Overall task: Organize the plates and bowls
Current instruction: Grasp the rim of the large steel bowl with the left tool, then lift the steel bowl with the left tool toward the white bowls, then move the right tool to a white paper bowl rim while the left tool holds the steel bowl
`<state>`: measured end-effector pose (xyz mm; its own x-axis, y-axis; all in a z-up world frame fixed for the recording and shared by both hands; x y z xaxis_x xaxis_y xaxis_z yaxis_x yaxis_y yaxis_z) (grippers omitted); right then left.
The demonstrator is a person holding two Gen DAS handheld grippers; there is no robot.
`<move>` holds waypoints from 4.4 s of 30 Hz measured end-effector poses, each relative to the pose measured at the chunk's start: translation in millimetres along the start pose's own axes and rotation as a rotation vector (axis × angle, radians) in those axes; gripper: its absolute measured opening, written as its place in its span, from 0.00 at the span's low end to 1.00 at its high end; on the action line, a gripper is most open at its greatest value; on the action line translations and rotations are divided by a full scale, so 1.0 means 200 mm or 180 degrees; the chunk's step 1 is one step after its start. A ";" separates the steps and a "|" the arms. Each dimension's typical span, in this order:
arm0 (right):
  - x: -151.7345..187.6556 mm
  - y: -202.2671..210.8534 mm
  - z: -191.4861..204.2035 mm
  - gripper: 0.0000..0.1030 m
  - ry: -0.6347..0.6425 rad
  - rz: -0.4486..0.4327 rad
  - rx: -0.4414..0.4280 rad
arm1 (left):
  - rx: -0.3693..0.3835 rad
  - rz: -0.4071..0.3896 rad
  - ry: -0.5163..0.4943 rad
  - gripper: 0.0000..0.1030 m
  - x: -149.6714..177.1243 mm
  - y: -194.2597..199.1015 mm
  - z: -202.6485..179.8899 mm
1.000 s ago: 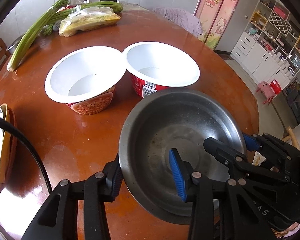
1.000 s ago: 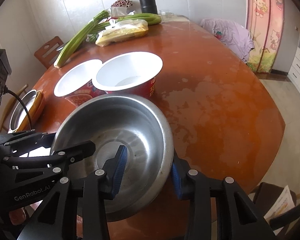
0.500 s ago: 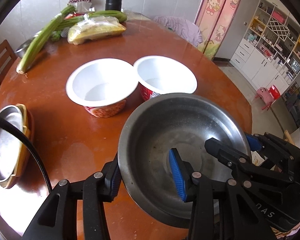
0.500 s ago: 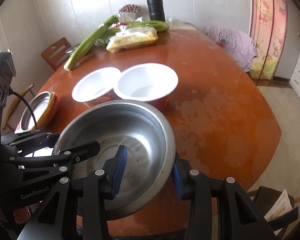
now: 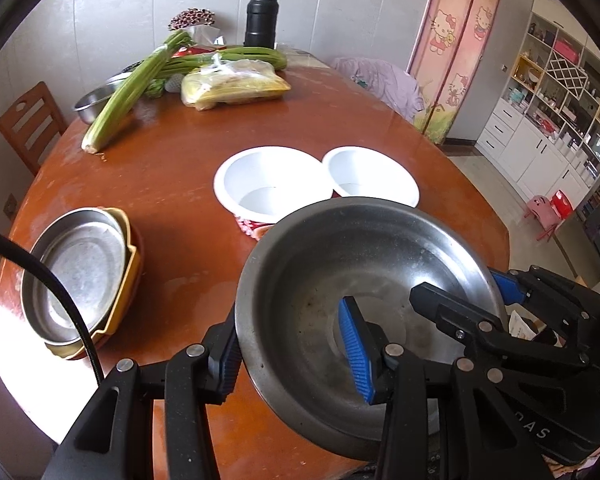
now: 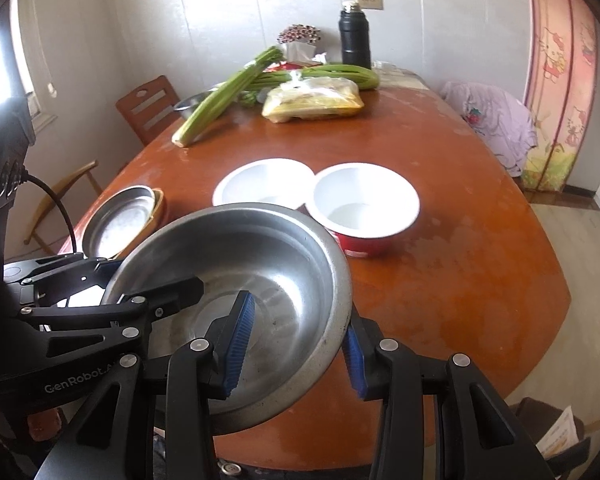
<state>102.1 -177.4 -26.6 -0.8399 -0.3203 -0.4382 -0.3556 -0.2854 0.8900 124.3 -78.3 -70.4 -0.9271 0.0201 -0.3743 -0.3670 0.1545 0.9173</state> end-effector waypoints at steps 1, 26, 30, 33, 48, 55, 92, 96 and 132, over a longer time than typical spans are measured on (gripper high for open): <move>0.00 -0.01 0.01 0.43 0.0007 0.0010 -0.0003 | -0.0007 0.0002 0.0008 0.43 0.00 0.00 0.01; 0.07 -0.11 -0.03 0.43 -0.0123 0.0162 0.0002 | -0.0043 0.0187 -0.0156 0.43 0.08 -0.14 -0.05; 0.08 -0.14 -0.06 0.43 -0.0159 0.0199 -0.0011 | -0.0070 0.0245 -0.0164 0.43 0.09 -0.18 -0.05; 0.09 -0.16 -0.06 0.43 -0.0163 0.0229 -0.0029 | -0.0092 0.0298 -0.0137 0.43 0.09 -0.22 -0.04; 0.12 -0.26 -0.06 0.43 -0.0159 0.0362 -0.0064 | -0.0119 0.0392 -0.0096 0.44 0.12 -0.30 -0.01; 0.12 -0.28 -0.06 0.43 -0.0153 0.0397 -0.0068 | -0.0105 0.0405 -0.0109 0.44 0.13 -0.31 0.00; 0.10 -0.17 -0.11 0.43 -0.0271 0.0255 -0.0133 | -0.0165 0.0109 -0.0029 0.45 0.08 -0.12 0.05; 0.08 -0.14 -0.12 0.44 -0.0286 0.0208 -0.0129 | -0.0139 0.0044 -0.0061 0.45 0.05 -0.09 0.01; -0.31 -0.08 -0.60 0.48 -0.0297 0.0047 -0.0061 | 0.0601 0.0421 0.0376 0.46 -0.46 -0.29 -0.28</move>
<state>208.7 -261.6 -28.5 -0.8799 -0.2394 -0.4106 -0.3356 -0.2987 0.8934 226.2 -145.2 -81.5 -0.9726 -0.0615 -0.2242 -0.2316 0.3402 0.9114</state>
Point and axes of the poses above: each gripper's, at about its wrist camera, not at the fingertips, and y roughly against the way its jaws point, z to its left, x to its underside, the point moved 10 cm from there along -y, roughly the way its jaws point, and after that the axes turned 13 degrees about z, right-handed, at the moved point
